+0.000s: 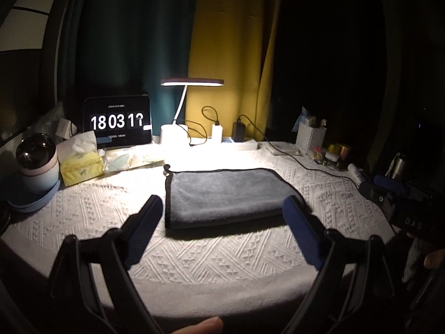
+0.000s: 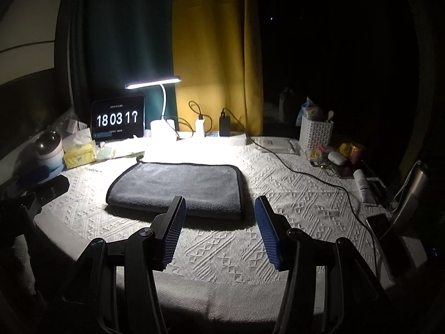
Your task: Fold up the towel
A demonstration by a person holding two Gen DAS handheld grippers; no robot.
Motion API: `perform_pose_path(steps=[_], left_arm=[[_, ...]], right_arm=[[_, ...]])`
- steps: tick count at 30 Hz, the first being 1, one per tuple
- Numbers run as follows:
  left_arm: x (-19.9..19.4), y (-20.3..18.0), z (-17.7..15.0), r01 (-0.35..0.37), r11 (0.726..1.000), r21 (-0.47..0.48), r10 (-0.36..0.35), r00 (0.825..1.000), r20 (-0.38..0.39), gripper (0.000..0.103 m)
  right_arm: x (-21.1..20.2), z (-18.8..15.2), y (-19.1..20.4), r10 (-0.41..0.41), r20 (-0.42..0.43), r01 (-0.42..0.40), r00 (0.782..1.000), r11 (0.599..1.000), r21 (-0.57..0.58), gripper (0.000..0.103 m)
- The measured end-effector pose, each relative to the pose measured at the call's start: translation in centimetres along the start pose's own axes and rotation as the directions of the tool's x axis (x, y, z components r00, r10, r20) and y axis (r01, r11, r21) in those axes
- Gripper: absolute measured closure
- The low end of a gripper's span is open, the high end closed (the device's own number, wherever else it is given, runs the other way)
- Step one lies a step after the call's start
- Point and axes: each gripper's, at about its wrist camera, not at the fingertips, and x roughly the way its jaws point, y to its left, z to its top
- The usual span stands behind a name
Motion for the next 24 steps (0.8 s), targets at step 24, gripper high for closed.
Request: perform_pose_path(steps=[24], left_arm=[[-6.1, -0.8, -1.3, 0.028, 0.998, 0.063, -0.037, 0.986, 0.161, 0.014]], right_arm=[[-5.2, -2.7, 3.1, -0.017, 0.092, 0.021, 0.996, 0.999, -0.041, 0.049]])
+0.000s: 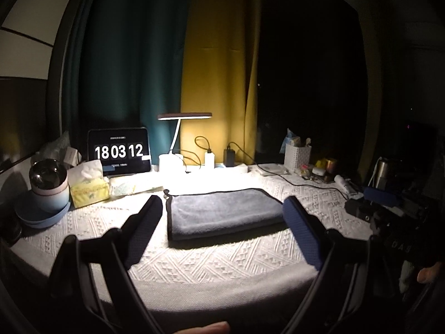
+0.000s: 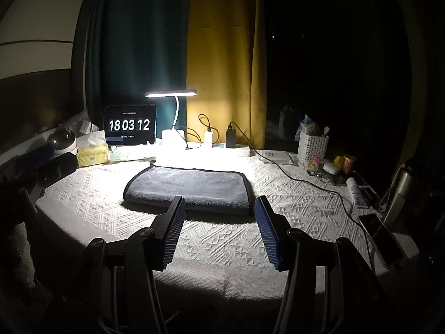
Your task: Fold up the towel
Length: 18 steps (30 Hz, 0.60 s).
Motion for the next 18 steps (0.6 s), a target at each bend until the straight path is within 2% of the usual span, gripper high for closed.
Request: perform_pose_path(steps=[13, 18], left_arm=[[-2.9, -0.3, 1.4, -0.004, 1.000, 0.008, 0.004, 0.996, 0.085, 0.014], [-3.1, -0.2, 1.8, -0.012, 1.000, 0.009, 0.011, 0.995, 0.096, 0.014]], right_arm=[[-3.2, 0.9, -0.3, -0.023, 0.084, 0.022, 0.996, 1.000, 0.009, 0.049], [-3.3, 1.1, -0.4, -0.021, 0.090, 0.020, 0.996, 1.000, 0.007, 0.049]])
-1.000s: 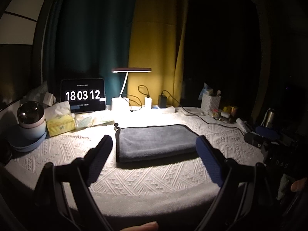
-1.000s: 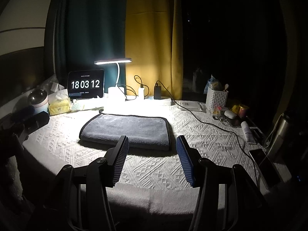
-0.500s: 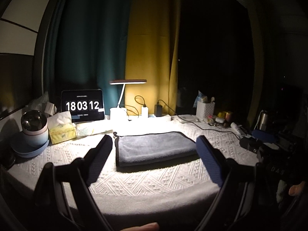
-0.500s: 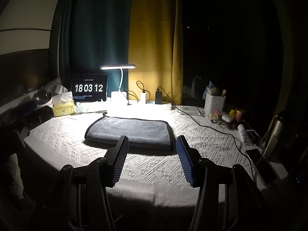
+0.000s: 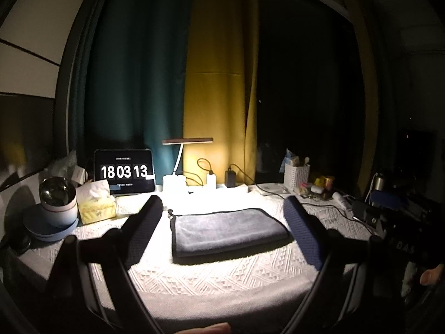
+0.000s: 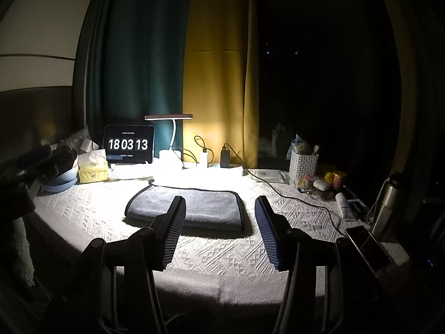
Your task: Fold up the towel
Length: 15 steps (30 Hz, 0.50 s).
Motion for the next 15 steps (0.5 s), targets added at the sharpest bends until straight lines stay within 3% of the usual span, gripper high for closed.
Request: perform_pose_path(steps=[15], left_arm=[[0.41, 0.09, 0.32, -0.014, 1.000, -0.002, 0.014, 1.000, -0.009, 0.014]], right_arm=[[0.71, -0.04, -0.09, 0.003, -0.017, -0.003, 1.000, 1.000, 0.003, 0.048]])
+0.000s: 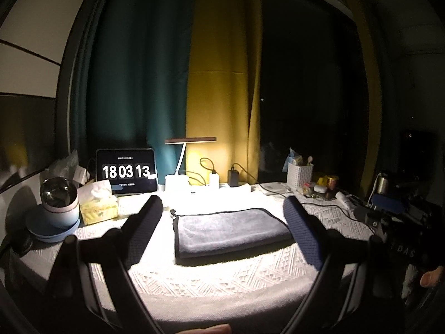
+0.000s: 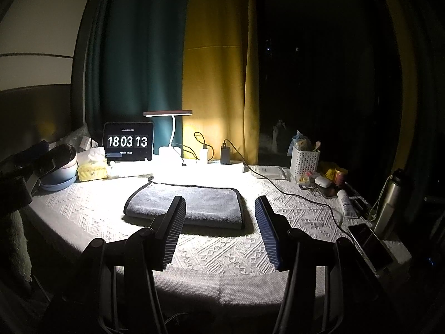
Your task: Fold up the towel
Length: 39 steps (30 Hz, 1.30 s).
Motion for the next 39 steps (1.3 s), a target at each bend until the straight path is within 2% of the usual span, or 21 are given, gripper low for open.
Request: perform_pose_path(steps=[39], left_arm=[[0.48, 0.18, -0.41, 0.009, 1.000, -0.011, -0.009, 1.000, -0.020, 0.014]], right_arm=[[0.47, 0.15, -0.26, -0.018, -0.011, 0.018, 1.000, 1.000, -0.005, 0.048]])
